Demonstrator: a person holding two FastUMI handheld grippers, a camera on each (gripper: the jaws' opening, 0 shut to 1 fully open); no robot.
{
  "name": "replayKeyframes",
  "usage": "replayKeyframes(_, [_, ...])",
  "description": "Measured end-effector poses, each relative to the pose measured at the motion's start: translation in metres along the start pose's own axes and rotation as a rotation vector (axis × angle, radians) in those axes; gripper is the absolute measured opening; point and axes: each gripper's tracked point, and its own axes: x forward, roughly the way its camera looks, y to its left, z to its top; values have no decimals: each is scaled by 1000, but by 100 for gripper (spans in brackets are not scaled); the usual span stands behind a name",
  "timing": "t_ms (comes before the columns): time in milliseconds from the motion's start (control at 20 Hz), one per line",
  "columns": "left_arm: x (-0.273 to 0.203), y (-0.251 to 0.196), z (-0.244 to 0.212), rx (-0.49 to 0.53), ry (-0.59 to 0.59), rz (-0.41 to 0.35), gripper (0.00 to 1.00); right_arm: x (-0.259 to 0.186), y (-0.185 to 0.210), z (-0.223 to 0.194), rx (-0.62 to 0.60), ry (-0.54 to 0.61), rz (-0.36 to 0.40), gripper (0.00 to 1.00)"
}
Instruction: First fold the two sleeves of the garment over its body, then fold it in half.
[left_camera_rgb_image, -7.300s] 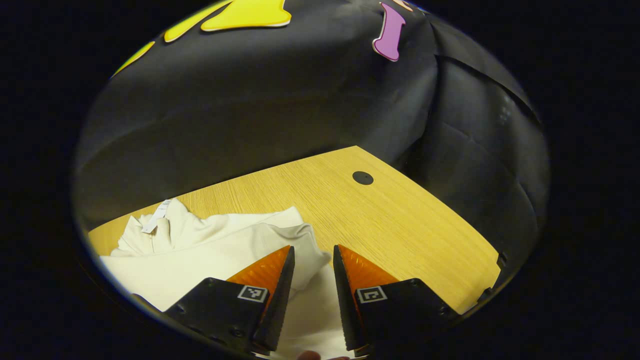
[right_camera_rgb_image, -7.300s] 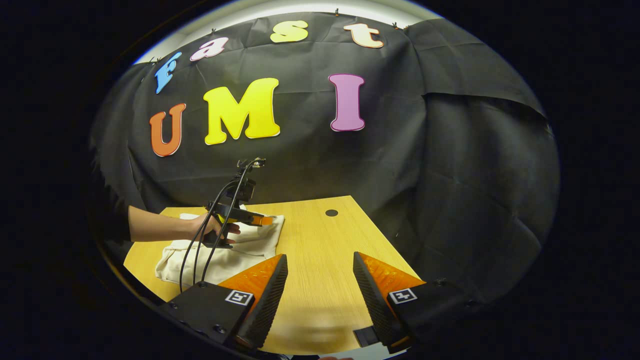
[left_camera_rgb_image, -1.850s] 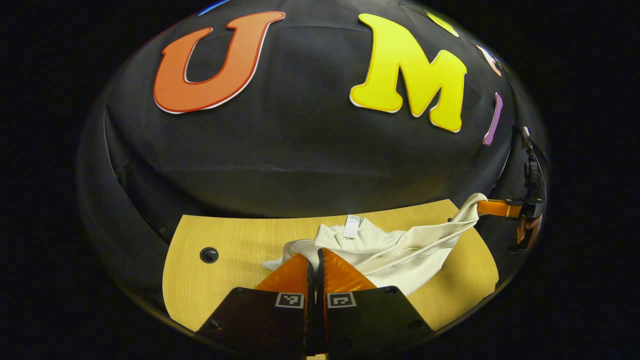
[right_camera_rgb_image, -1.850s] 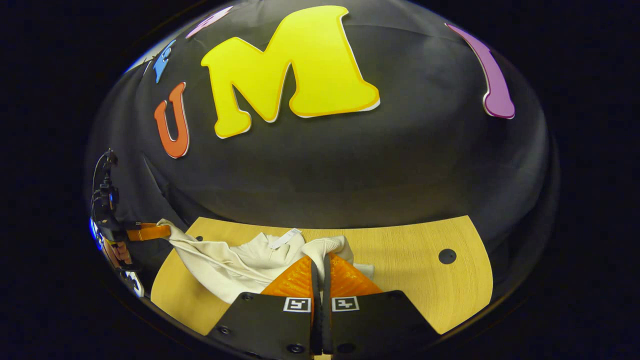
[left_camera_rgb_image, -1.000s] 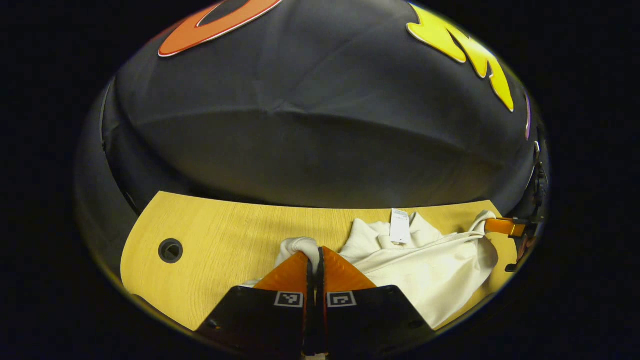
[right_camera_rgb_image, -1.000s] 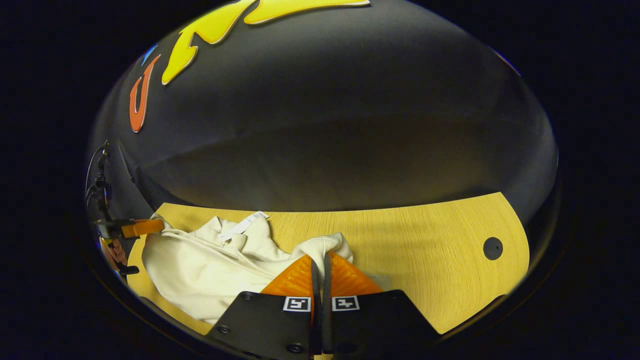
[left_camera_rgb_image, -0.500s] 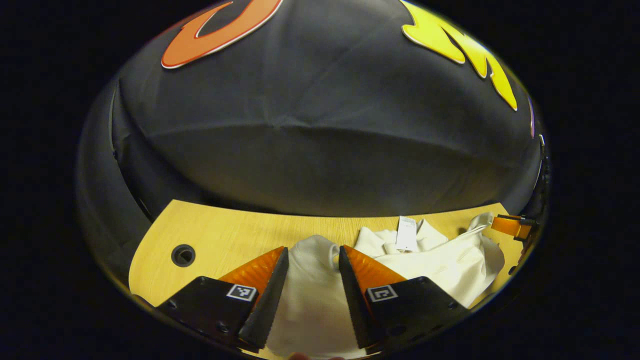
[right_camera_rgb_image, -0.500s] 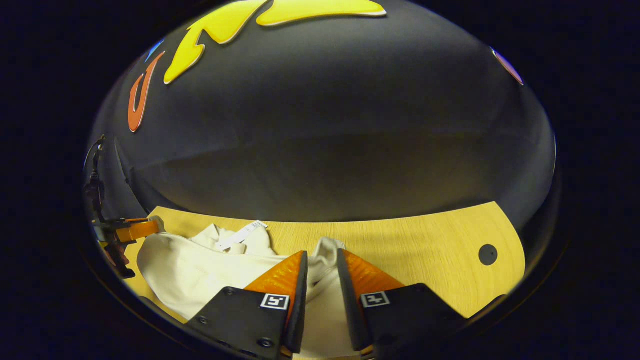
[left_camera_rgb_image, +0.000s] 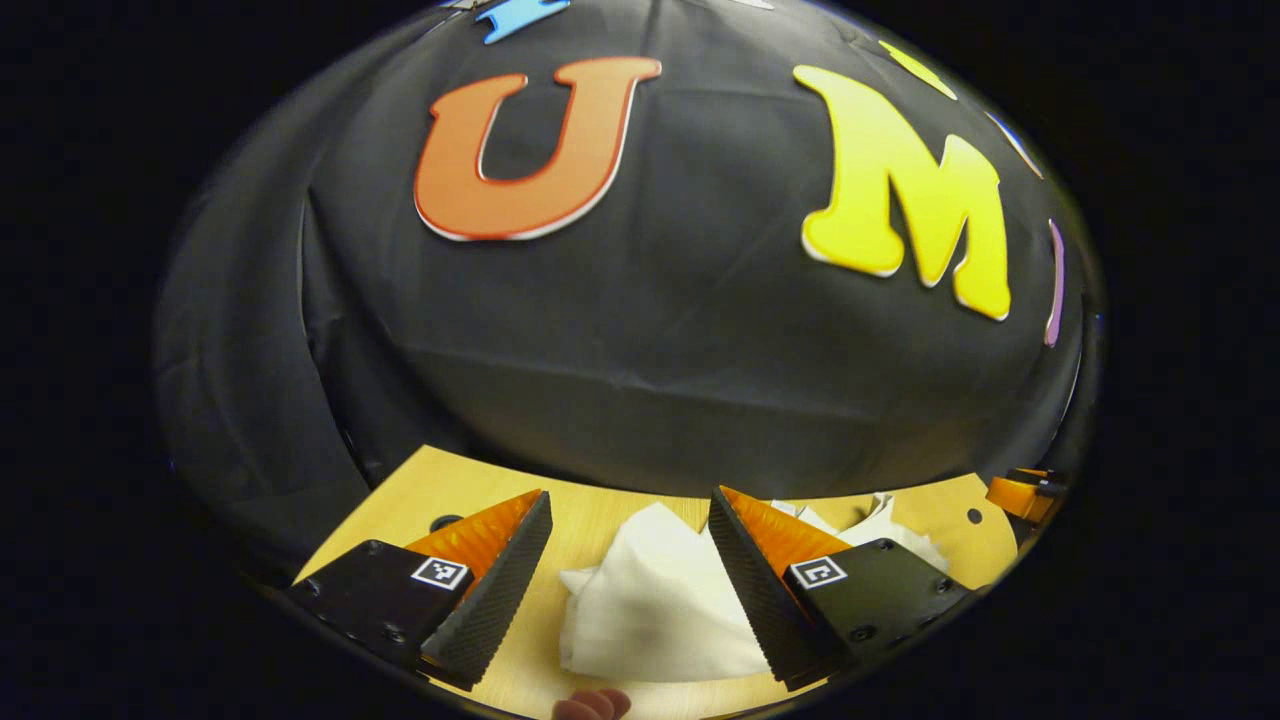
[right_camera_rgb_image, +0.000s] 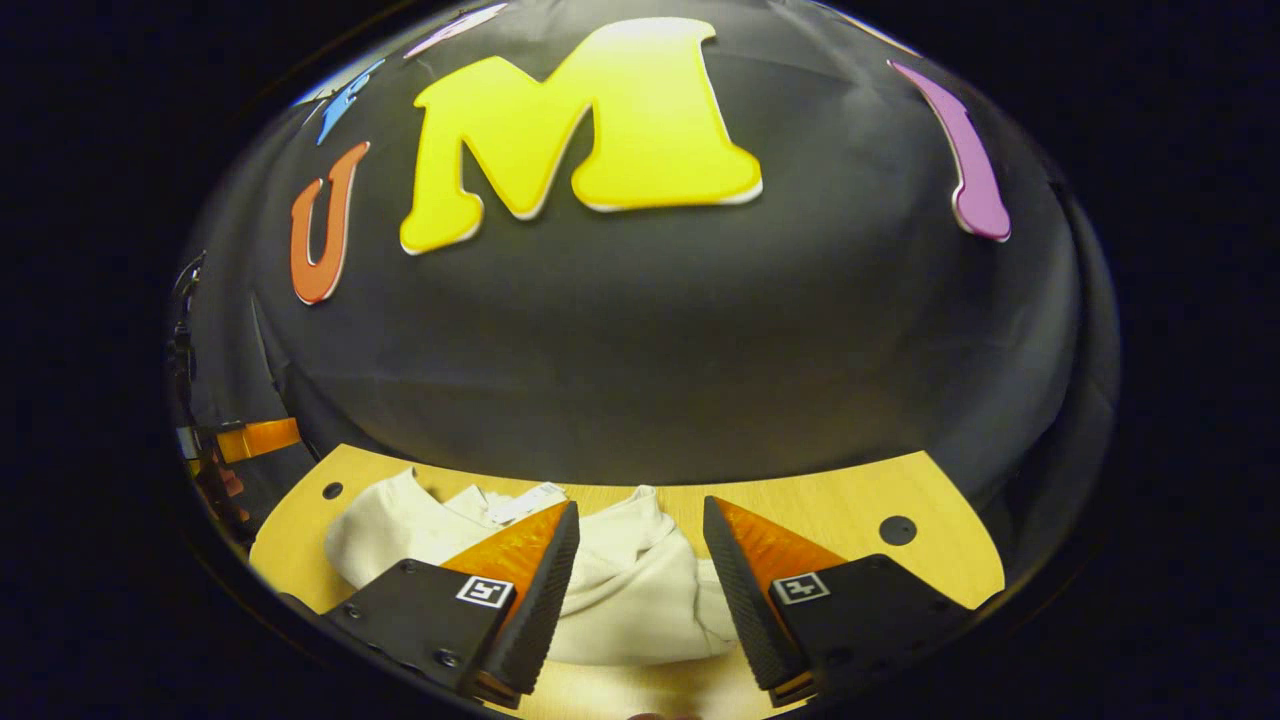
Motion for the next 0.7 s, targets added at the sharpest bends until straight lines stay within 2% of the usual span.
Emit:
replayKeyframes(50, [-23, -1, 17, -9, -37, 0, 100, -19, 3, 14, -5, -28, 0, 81])
replayKeyframes(100, [-46, -3, 33, -26, -72, -1, 99, -39, 7, 26, -12, -60, 0, 89])
replayKeyframes(300, [-138, -4, 96, -22, -217, 13, 98, -124, 29, 72, -57, -176, 18, 96])
replayKeyframes(500, [-223, -18, 133, 34, -347, -11, 98, -209, 53, 109, -89, -314, 30, 96])
replayKeyframes(600, [-257, -28, 141, 64, -404, -20, 100, -246, 63, 106, -87, -350, 36, 95])
replayKeyframes(700, [-283, -43, 138, 80, -419, -48, 98, -268, 70, 101, -118, -383, 35, 95])
